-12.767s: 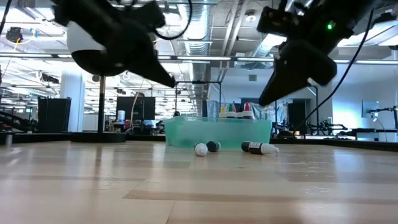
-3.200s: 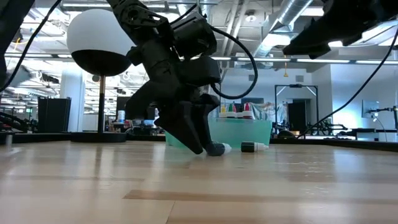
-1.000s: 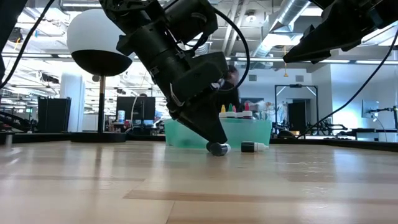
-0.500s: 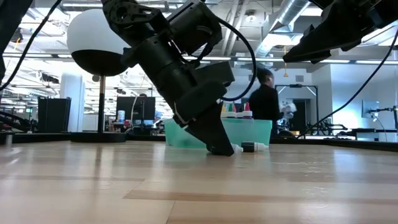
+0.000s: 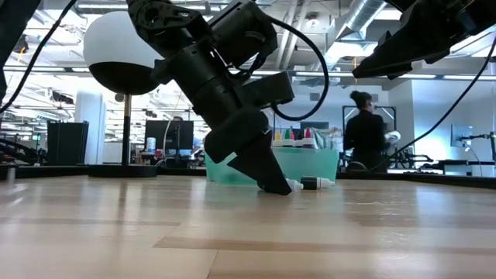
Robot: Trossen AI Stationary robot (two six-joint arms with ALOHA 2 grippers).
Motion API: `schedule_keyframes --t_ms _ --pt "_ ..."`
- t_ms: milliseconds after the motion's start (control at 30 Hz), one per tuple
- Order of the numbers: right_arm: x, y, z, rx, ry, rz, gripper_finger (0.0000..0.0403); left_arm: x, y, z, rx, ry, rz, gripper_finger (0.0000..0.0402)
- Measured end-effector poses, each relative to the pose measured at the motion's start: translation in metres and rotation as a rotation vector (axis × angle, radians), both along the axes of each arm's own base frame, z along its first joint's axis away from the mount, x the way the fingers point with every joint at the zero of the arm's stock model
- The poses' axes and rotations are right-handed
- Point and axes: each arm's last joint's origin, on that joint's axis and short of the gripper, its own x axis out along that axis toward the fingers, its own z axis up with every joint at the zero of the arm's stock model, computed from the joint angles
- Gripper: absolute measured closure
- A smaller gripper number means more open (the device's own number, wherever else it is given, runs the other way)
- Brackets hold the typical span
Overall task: Pick & Place food coloring
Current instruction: Put the purple food coloring bottle into the green bin
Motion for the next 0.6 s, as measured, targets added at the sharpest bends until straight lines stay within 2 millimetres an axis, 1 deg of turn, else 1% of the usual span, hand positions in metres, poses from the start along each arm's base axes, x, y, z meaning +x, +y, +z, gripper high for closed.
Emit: schedule_keyframes --t_ms 100,300,600 --pt "0.0000 0.0000 0.0000 0.000 0.000 0.000 0.0276 0.0000 -0.0001 0.0000 0.027 0.002 -0.041 0.0201" --pt "0.0000 0.0000 0.0000 0.000 0.000 0.000 0.0276 -0.0013 -0.0001 -0.0011 0.032 0.020 -0.050 0.0201" --pt "0.0000 0.0000 0.0000 0.000 0.000 0.000 0.0276 -0.0074 0.0003 -0.0041 0.071 0.100 -0.104 0.0201"
